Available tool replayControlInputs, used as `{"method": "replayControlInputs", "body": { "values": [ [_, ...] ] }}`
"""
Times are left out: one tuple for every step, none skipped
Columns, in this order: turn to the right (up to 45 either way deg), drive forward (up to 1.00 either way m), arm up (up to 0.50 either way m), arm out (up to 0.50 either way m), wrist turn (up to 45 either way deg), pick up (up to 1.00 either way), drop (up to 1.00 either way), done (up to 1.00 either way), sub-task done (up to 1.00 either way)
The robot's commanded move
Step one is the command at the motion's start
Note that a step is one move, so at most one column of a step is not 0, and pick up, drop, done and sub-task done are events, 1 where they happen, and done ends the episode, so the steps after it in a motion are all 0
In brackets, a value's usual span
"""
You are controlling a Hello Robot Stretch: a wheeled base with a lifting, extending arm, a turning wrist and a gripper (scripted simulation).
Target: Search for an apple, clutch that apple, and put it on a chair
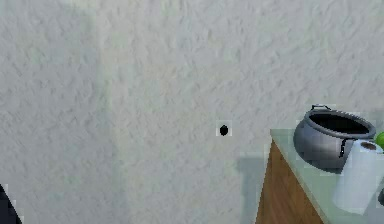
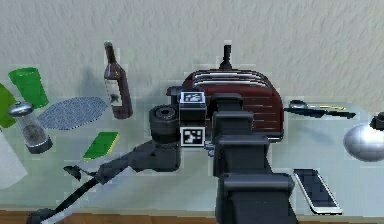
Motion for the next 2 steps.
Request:
{"method": "replayControlInputs", "body": {
  "values": [
    [0.0, 0.0, 0.0, 0.0, 45.0, 0.0, 0.0, 0.0, 0.0],
    [0.0, 0.0, 0.0, 0.0, 27.0, 0.0, 0.0, 0.0, 0.0]
  ]
}}
